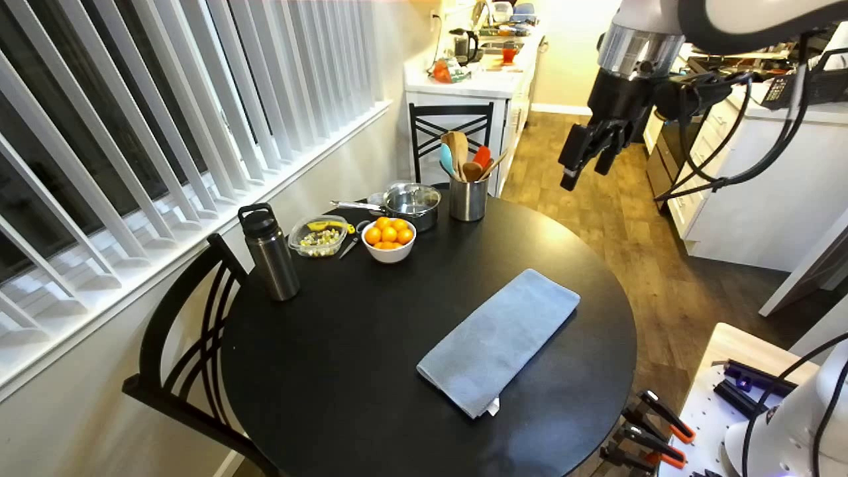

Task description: Fold the towel

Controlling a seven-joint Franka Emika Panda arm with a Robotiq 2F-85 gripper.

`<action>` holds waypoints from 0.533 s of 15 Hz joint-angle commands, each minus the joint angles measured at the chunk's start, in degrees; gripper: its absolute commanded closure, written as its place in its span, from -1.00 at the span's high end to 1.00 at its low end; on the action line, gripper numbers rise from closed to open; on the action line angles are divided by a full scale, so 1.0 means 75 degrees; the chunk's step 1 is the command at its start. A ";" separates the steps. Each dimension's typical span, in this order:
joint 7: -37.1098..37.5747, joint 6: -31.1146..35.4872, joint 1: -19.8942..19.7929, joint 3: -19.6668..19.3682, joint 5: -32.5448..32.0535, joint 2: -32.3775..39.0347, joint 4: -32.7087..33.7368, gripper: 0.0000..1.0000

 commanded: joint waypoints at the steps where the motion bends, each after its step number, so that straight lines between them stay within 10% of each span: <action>1: -0.0415 0.2114 -0.0313 -0.0293 -0.0165 0.0480 -0.0899 1.00; 8: -0.1957 0.4424 -0.0359 -0.1206 0.0623 0.2936 -0.1711 1.00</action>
